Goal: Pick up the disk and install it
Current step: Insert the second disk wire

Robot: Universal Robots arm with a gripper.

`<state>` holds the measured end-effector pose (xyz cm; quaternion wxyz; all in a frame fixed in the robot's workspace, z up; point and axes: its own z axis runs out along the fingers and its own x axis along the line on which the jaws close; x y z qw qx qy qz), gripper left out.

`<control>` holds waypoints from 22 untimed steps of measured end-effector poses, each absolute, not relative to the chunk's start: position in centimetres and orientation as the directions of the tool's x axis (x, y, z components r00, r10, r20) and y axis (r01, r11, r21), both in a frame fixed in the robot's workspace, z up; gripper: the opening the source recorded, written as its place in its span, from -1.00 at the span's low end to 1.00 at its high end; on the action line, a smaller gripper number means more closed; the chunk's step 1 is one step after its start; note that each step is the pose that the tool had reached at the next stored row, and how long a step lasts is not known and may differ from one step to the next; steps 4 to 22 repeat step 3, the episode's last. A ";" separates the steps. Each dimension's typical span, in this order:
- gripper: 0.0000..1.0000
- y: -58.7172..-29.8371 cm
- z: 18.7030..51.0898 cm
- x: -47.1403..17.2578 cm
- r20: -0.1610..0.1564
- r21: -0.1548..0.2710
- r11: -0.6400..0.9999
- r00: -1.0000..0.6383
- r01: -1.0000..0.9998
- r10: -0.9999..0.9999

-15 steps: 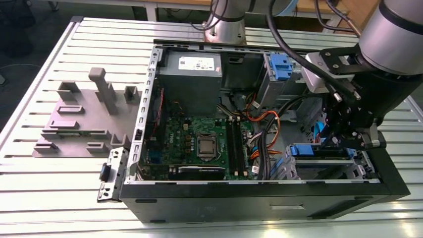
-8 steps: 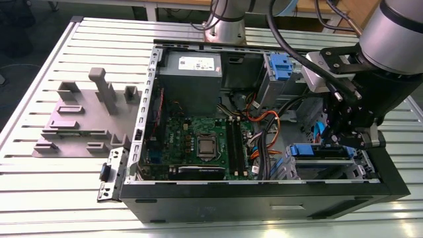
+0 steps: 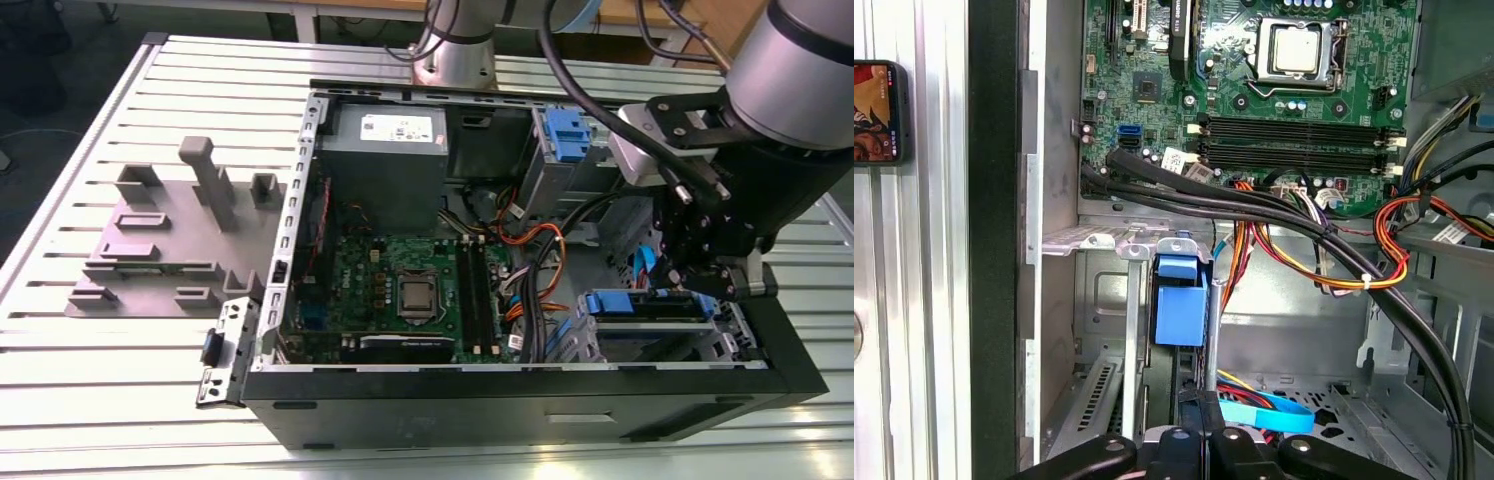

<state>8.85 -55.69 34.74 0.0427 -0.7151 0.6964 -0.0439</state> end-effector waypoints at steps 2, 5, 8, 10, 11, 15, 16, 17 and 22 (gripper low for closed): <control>-0.79 -55.7 34.8 8.8 0.003 -0.122 -0.027 0.026 -0.992 -1.000; -0.79 -55.7 34.8 8.8 0.003 -0.122 -0.026 0.026 -0.992 -1.000; -0.79 -55.7 34.8 8.8 0.003 -0.122 -0.026 0.026 -0.992 -1.000; -0.79 -55.7 34.8 8.8 0.003 -0.122 -0.026 0.026 -0.992 -1.000; -0.79 -55.7 34.8 8.8 0.003 -0.122 -0.026 0.026 -0.992 -1.000; -0.79 -55.7 34.8 8.8 0.003 -0.122 -0.026 0.026 -0.992 -1.000; -0.79 -55.7 34.8 8.8 0.003 -0.122 -0.026 0.026 -0.992 -1.000; -0.79 -55.7 34.8 8.8 0.003 -0.122 -0.026 0.026 -0.992 -1.000; -0.79 -55.7 34.8 8.8 0.003 -0.122 -0.026 0.026 -0.992 -1.000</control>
